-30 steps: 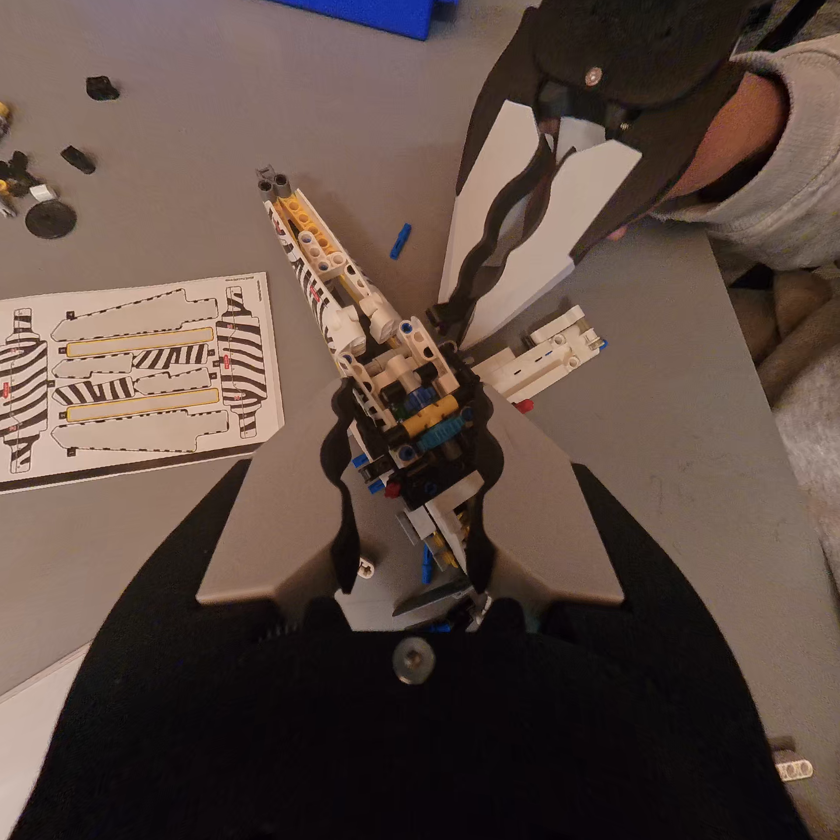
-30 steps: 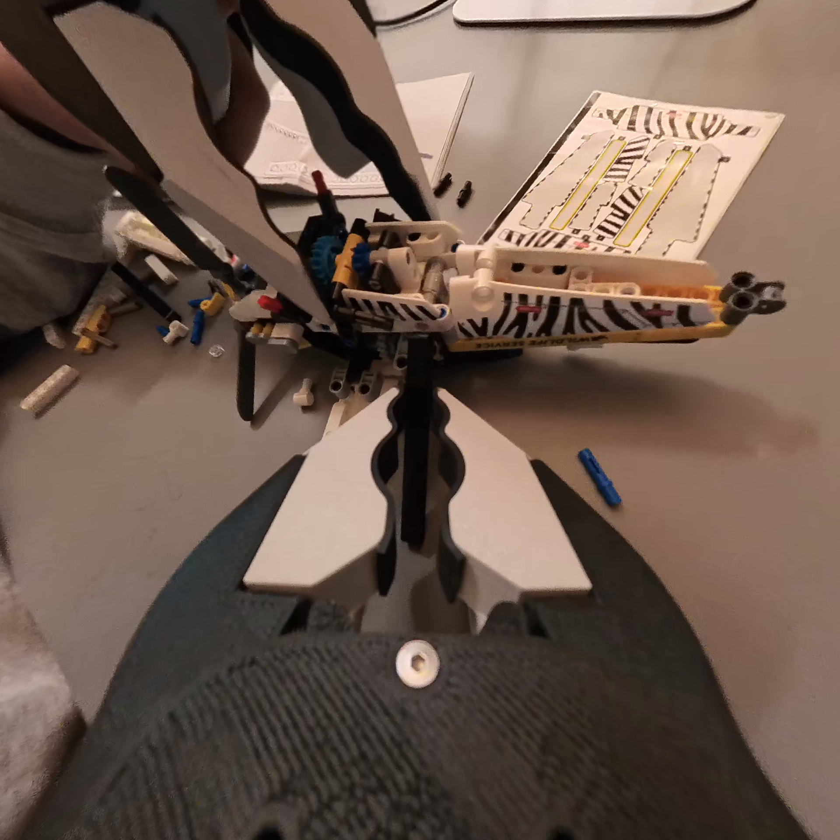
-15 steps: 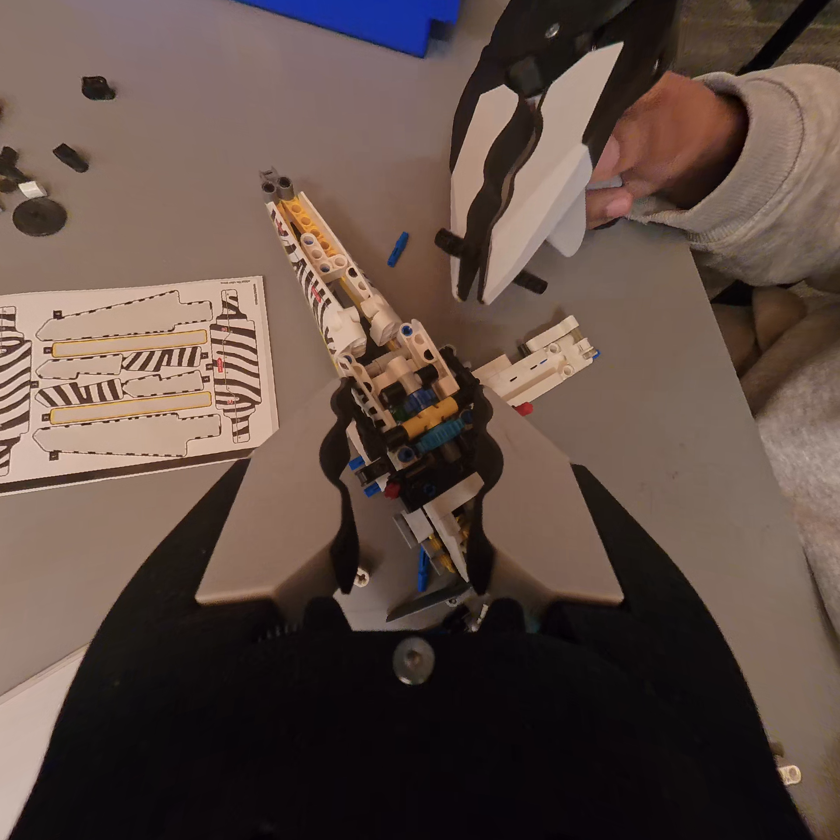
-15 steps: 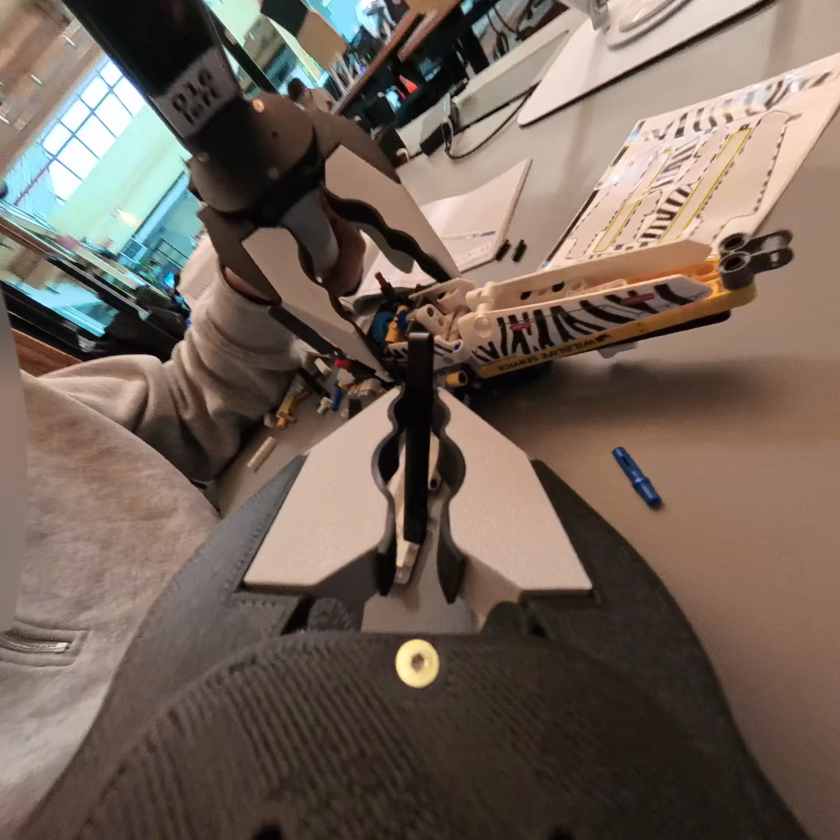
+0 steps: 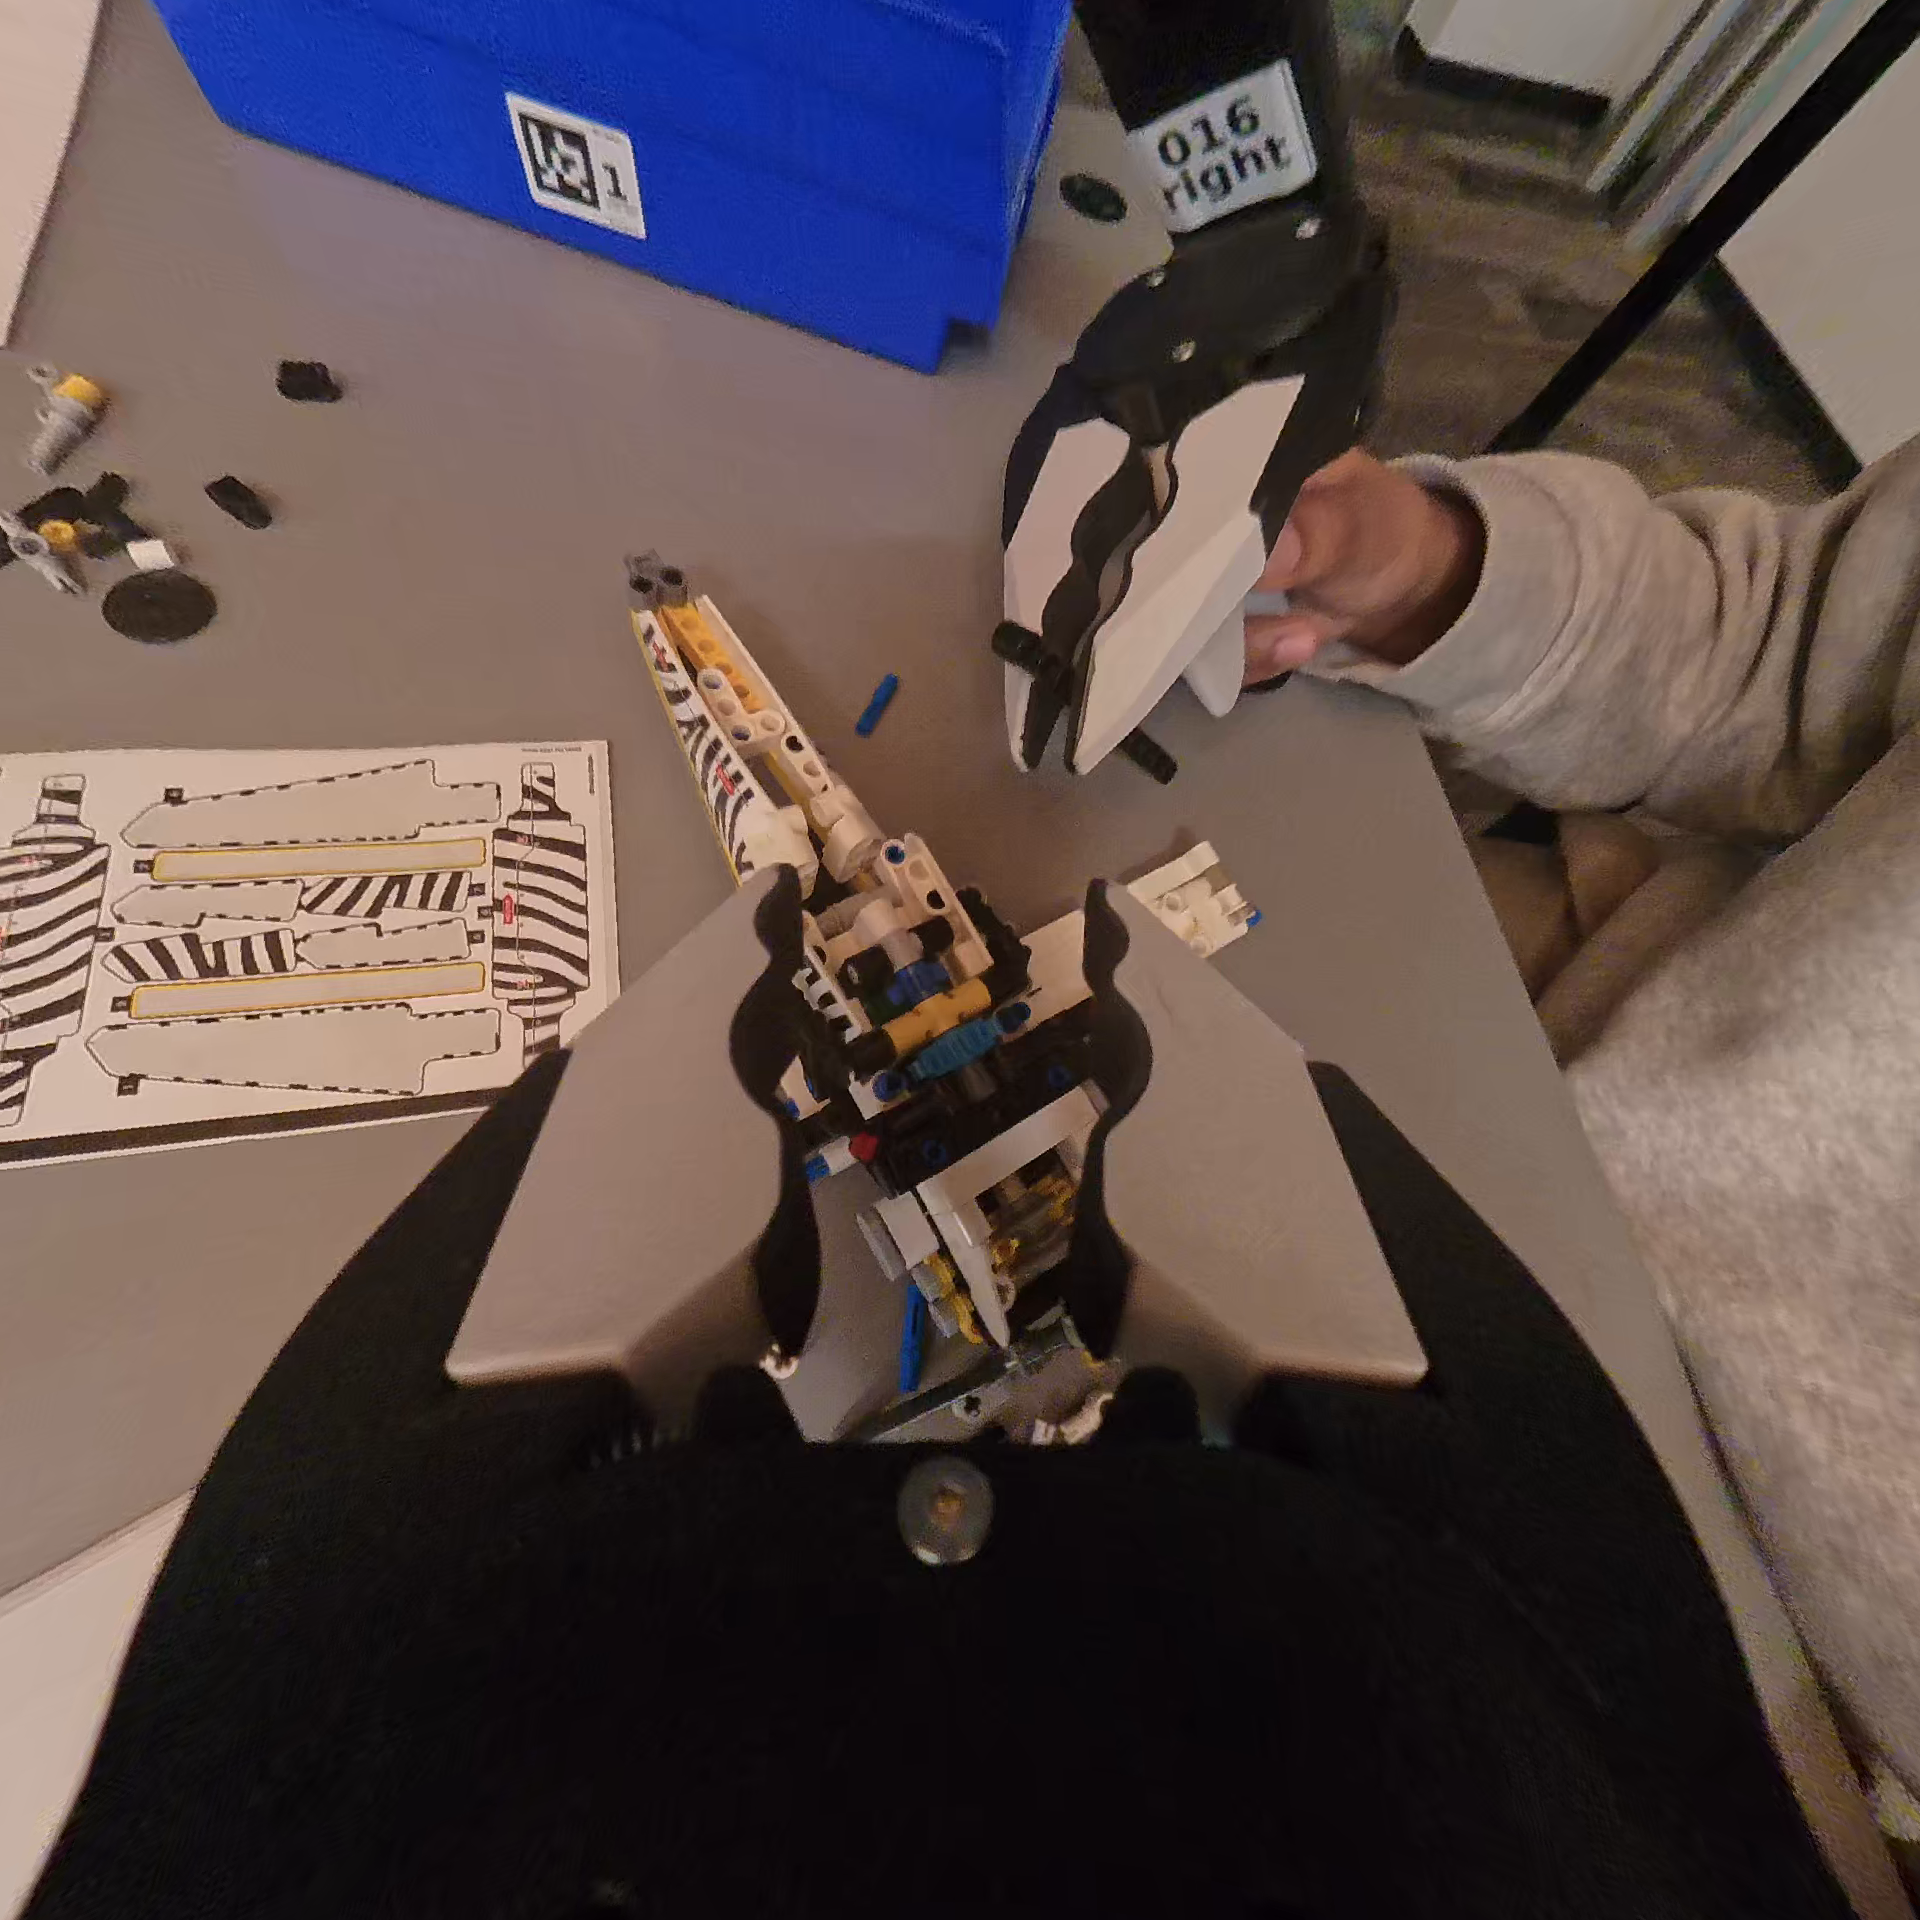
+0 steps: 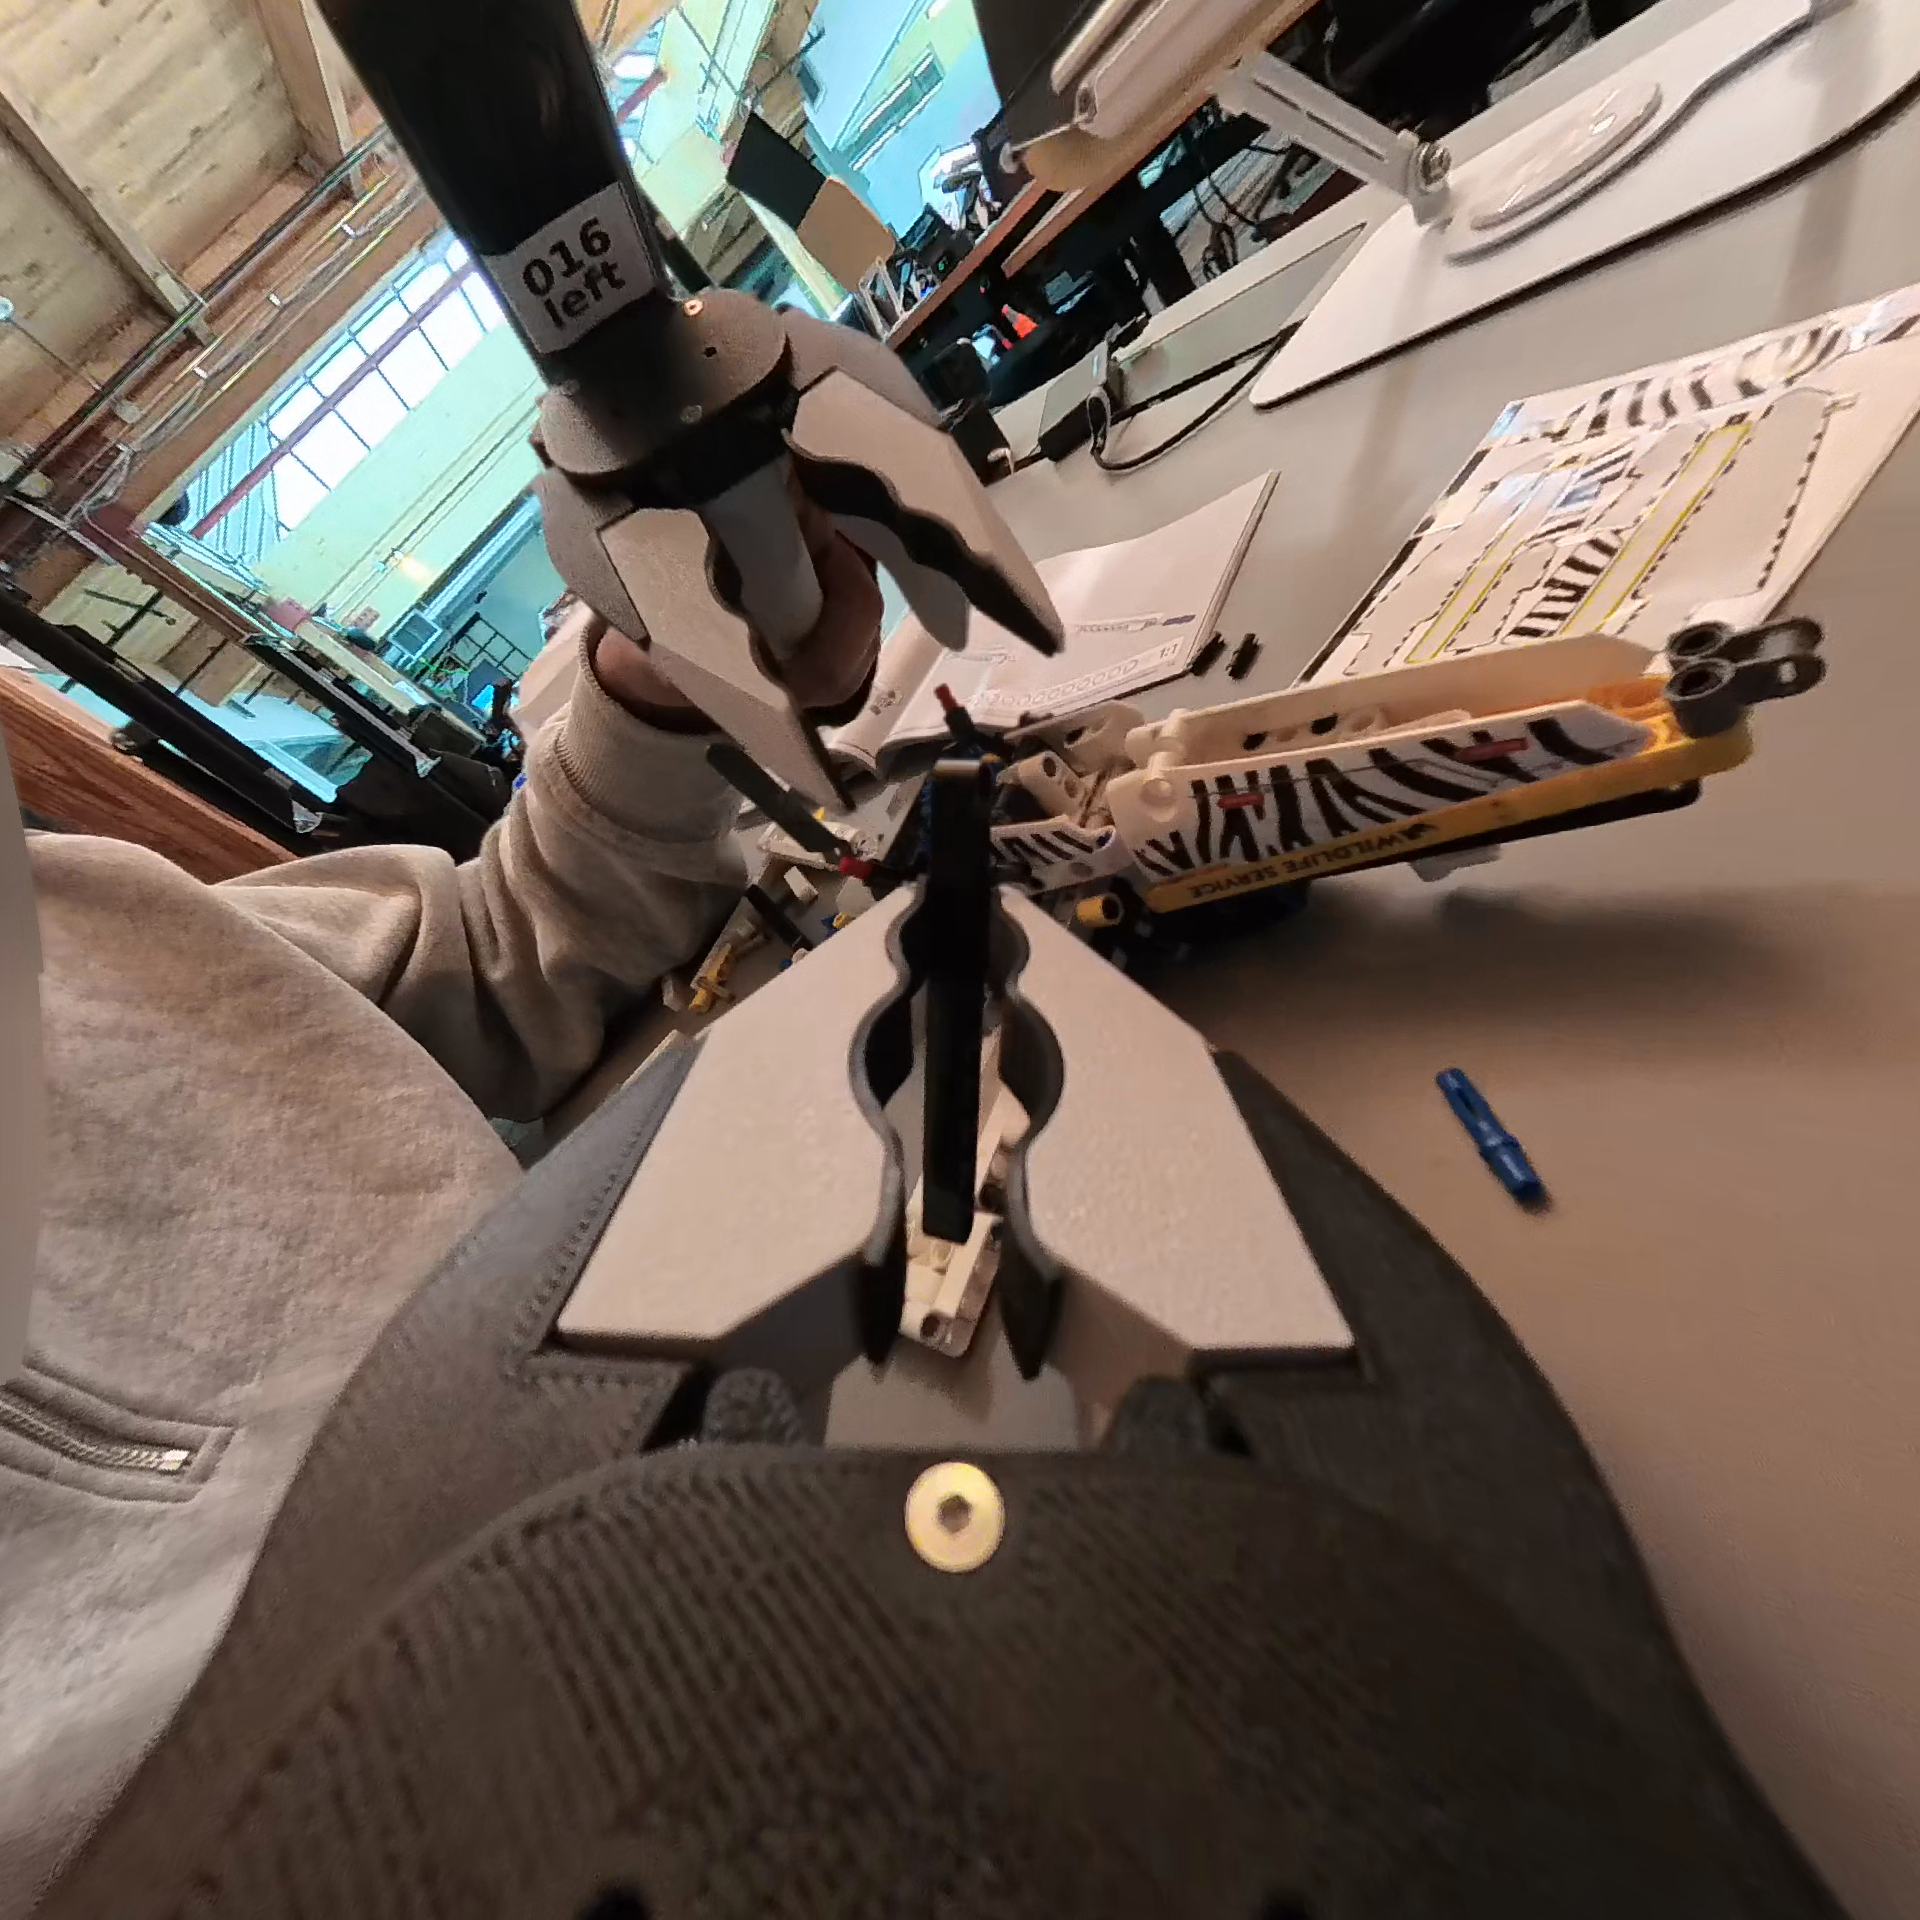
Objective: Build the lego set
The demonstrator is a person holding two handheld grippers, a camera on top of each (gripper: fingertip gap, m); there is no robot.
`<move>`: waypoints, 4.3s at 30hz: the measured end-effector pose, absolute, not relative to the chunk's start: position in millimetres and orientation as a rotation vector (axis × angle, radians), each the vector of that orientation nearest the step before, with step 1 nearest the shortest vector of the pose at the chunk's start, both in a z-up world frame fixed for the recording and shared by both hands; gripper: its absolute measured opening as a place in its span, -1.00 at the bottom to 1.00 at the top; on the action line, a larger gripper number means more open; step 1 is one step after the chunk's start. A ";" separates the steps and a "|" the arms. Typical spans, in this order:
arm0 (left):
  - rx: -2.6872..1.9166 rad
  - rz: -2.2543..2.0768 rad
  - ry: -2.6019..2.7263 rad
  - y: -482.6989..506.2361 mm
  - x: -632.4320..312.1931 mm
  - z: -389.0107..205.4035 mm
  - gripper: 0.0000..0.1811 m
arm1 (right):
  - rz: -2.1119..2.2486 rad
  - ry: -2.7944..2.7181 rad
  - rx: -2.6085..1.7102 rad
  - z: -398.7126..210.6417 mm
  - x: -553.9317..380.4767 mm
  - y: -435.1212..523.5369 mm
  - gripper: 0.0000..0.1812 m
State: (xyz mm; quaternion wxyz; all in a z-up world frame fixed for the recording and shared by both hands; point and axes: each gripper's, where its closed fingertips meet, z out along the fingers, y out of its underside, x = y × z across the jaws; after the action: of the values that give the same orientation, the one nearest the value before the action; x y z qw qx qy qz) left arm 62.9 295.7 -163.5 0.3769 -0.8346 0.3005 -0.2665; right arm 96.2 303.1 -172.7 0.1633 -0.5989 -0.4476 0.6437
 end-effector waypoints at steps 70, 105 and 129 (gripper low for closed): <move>-2.070 -0.900 0.681 293.0 77.2 -147.6 -0.75 | 1.019 -1.379 -1.505 -182.5 87.3 310.7 -0.94; -2.235 -0.471 0.967 289.9 66.9 -196.3 -0.60 | 1.179 -1.413 -1.702 -199.0 74.7 299.4 -0.93; -2.244 -0.505 0.946 291.4 67.3 -196.8 -0.60 | 0.966 -1.539 -1.508 -197.8 74.7 299.6 -0.93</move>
State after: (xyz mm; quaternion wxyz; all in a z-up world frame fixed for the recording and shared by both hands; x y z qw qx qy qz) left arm 67.3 291.4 -196.8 0.3217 -0.8544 0.3600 -0.1922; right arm 74.7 299.6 -197.8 0.3803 -0.5908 -0.6026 0.3784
